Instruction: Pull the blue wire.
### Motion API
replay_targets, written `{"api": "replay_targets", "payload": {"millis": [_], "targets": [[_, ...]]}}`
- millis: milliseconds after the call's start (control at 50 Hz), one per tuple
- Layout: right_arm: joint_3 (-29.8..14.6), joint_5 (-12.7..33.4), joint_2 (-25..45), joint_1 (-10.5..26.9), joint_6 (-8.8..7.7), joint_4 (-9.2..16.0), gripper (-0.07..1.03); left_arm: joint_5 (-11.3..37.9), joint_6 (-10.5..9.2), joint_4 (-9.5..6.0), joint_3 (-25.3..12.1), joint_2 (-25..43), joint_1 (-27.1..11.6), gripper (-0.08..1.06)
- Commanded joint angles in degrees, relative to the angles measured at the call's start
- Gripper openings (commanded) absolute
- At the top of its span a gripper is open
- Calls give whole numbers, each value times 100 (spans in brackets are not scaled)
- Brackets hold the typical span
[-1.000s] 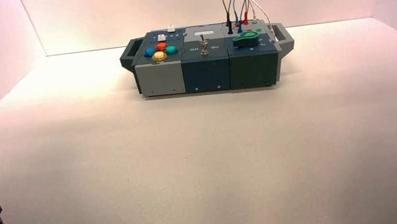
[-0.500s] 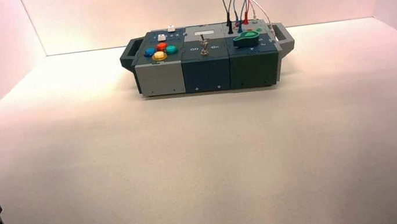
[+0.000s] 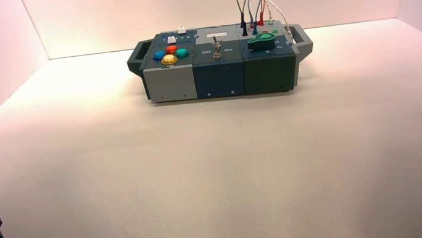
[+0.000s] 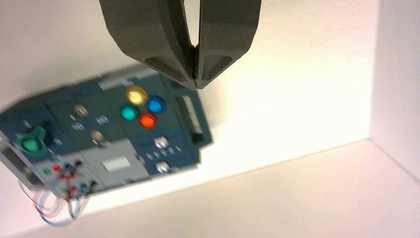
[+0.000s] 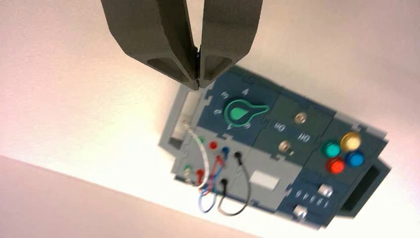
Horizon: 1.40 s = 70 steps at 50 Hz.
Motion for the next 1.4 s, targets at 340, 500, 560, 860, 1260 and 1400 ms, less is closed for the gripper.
{"api": "replay_targets", "payload": {"millis": [340, 500, 560, 860, 1260, 1400], "targets": [[-932, 545, 1195, 211, 9, 369, 18, 316, -70, -53, -343, 62, -316, -3], [-1178, 536, 1635, 220, 9, 369, 24, 316, -79, -62, -360, 229, -457, -3], [-1362, 475, 1960, 220, -18, 343, 24, 334, -70, -62, -404, 299, -615, -3], [-1652, -290, 2646, 237, -9, 211, 36, 167, -79, -53, -510, 422, -879, -3], [-2294, -325, 3577, 272, 9, 202, 36, 149, -62, -62, -545, 571, -1160, -3], [-2426, -360, 3744, 290, 9, 211, 36, 141, -62, -62, -554, 580, -1178, -3]]}}
